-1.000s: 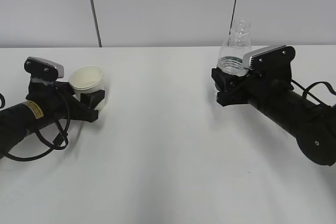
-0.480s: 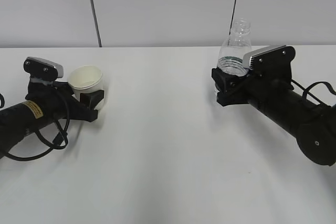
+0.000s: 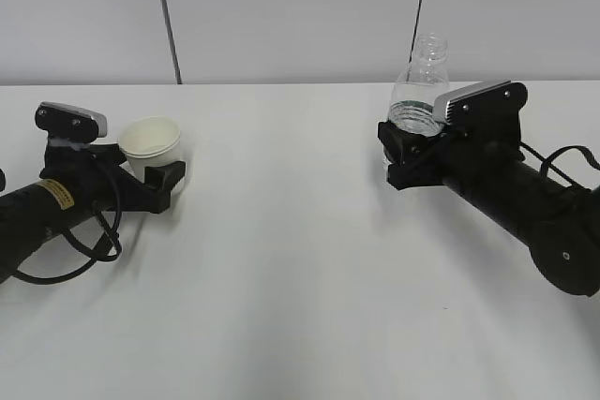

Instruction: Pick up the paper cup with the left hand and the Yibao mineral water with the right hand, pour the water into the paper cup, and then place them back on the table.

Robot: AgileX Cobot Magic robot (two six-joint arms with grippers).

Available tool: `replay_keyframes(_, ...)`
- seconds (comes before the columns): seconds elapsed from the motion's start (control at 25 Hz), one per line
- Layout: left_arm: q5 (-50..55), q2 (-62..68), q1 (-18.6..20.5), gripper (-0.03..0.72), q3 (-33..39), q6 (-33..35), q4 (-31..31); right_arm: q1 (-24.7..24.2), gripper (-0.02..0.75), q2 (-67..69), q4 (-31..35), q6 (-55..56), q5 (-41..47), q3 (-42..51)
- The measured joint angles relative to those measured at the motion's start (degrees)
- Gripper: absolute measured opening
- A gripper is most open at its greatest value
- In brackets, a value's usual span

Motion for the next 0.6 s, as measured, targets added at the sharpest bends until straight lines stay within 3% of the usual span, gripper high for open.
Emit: replay_keyframes(0.6, -0.2, 0.0, 0.0, 0.59, 0.0, 0.0, 0.0, 0.0, 0.489, 5.4, 1.5, 0.0, -1.4, 0.0)
